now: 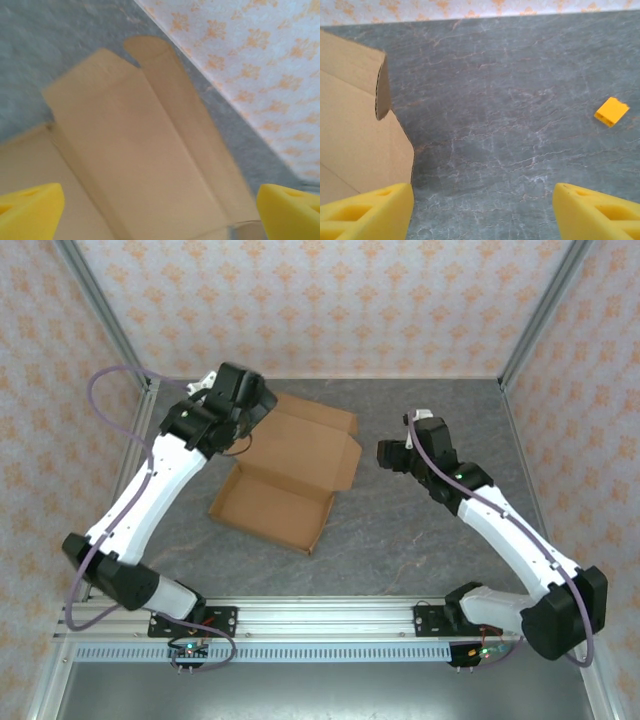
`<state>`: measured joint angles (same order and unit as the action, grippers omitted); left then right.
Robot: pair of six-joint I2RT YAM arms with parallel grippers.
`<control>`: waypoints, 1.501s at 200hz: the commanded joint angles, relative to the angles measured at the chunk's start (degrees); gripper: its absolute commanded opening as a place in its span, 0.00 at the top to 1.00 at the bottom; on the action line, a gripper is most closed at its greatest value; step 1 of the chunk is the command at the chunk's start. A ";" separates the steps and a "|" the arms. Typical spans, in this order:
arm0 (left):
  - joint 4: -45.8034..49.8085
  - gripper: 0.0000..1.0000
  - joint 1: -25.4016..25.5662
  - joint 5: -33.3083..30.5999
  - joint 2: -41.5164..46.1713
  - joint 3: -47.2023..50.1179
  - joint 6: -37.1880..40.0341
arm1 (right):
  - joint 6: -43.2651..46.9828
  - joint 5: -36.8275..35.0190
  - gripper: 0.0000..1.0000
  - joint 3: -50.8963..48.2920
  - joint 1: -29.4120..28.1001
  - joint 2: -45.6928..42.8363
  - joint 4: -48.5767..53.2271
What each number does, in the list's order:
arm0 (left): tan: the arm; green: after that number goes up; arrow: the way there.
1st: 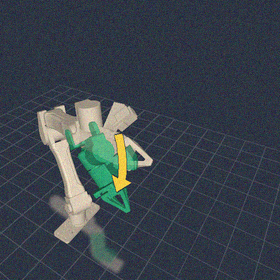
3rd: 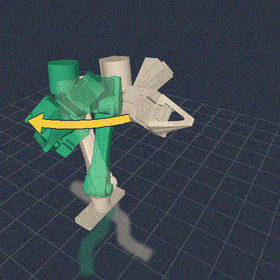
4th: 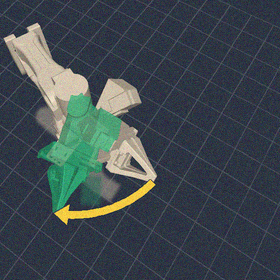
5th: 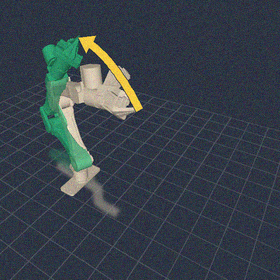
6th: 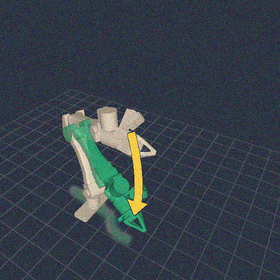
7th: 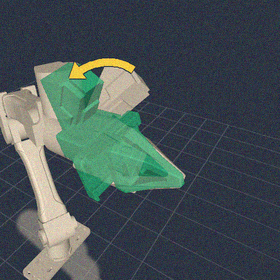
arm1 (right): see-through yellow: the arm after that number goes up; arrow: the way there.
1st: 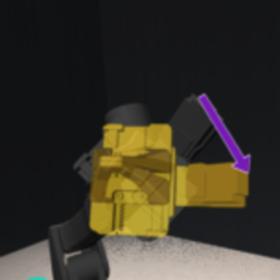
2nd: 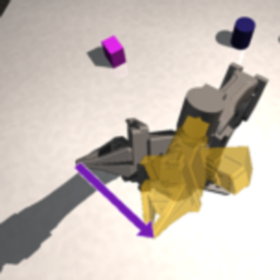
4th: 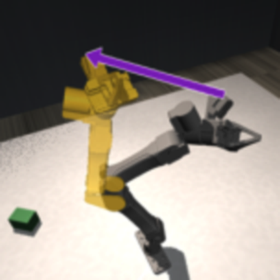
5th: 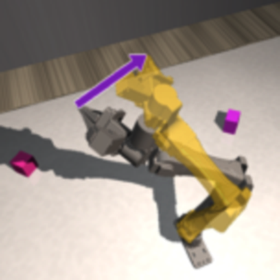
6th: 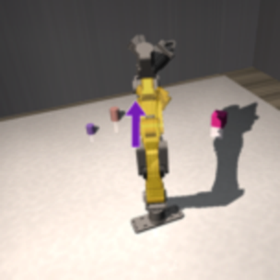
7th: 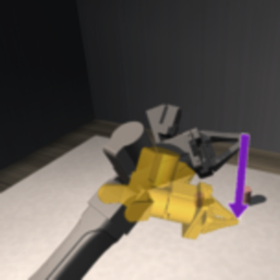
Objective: Fold the paper box
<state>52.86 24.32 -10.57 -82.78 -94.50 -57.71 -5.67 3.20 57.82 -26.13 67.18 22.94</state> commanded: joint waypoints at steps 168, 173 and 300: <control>-33.94 0.09 -26.15 23.05 5.14 49.17 33.24 | -7.25 0.05 0.24 -2.18 7.15 6.12 -0.53; -34.07 0.10 -26.00 23.05 5.09 49.42 33.71 | -7.33 0.25 0.24 -2.39 7.18 6.22 -0.83; -31.45 0.42 -21.93 19.72 -3.33 47.27 36.63 | -8.35 6.05 0.25 -2.28 7.17 9.14 -2.09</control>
<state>21.02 1.80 11.35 -84.97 -45.67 -22.11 -14.15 8.82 54.13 -19.07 75.92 21.43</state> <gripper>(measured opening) 0.610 0.756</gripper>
